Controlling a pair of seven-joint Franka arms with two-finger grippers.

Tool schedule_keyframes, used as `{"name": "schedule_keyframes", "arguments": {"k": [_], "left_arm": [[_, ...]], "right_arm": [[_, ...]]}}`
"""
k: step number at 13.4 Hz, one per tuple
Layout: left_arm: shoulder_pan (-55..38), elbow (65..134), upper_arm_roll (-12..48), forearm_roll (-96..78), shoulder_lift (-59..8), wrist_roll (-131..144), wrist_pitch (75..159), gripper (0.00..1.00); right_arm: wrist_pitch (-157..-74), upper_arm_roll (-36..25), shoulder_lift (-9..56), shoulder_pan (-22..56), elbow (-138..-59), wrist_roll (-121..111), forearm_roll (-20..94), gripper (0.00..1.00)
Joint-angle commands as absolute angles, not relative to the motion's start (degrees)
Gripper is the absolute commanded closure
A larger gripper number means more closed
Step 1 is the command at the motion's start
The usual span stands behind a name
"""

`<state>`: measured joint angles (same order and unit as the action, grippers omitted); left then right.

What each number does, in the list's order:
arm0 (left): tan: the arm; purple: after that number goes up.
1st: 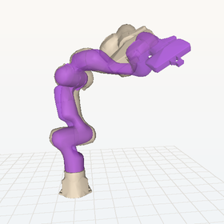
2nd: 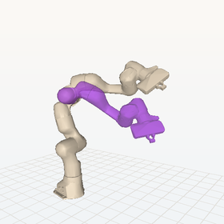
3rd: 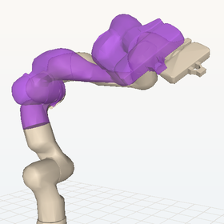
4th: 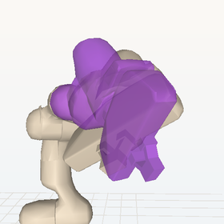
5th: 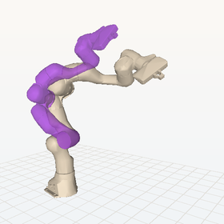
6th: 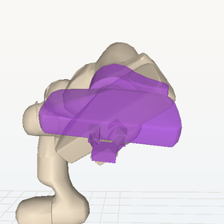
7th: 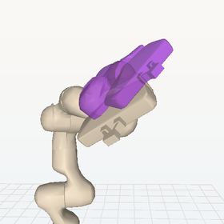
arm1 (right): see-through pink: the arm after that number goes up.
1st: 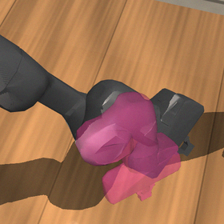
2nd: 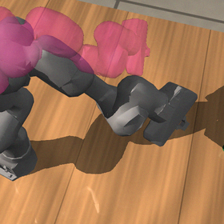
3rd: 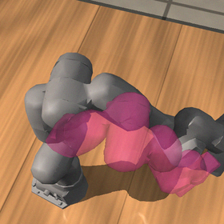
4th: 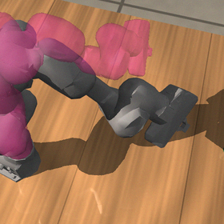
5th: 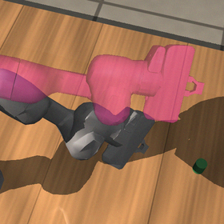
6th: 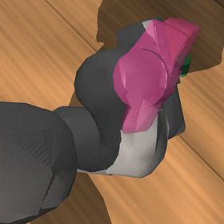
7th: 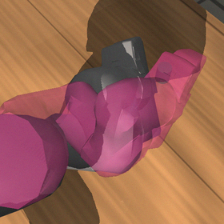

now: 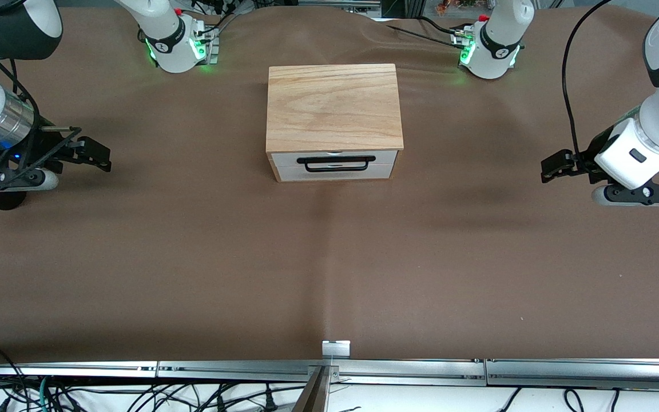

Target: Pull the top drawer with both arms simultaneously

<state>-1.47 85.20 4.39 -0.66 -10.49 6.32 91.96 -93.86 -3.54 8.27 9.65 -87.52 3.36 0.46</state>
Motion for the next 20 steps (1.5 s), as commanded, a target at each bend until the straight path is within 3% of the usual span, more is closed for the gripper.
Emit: {"name": "schedule_keyframes", "arguments": {"k": [1, 16, 20], "left_arm": [[-1.1, 83.8, 4.6, -0.4, -11.3, 5.2, 91.7, 0.0], [-1.1, 83.8, 4.6, -0.4, -11.3, 5.2, 91.8, 0.0], [-1.1, 83.8, 4.6, -0.4, -11.3, 5.2, 91.7, 0.0]], "right_arm": [[-92.2, -3.2, 7.5, 9.5, -87.4, 3.4, 0.5, 0.0], [-91.4, -2.6, 8.0, 10.4, -87.2, -1.7, 1.0, 0.0], [-94.3, 0.9, 9.1, 10.3, -88.2, -6.5, 1.7, 0.0]]}}
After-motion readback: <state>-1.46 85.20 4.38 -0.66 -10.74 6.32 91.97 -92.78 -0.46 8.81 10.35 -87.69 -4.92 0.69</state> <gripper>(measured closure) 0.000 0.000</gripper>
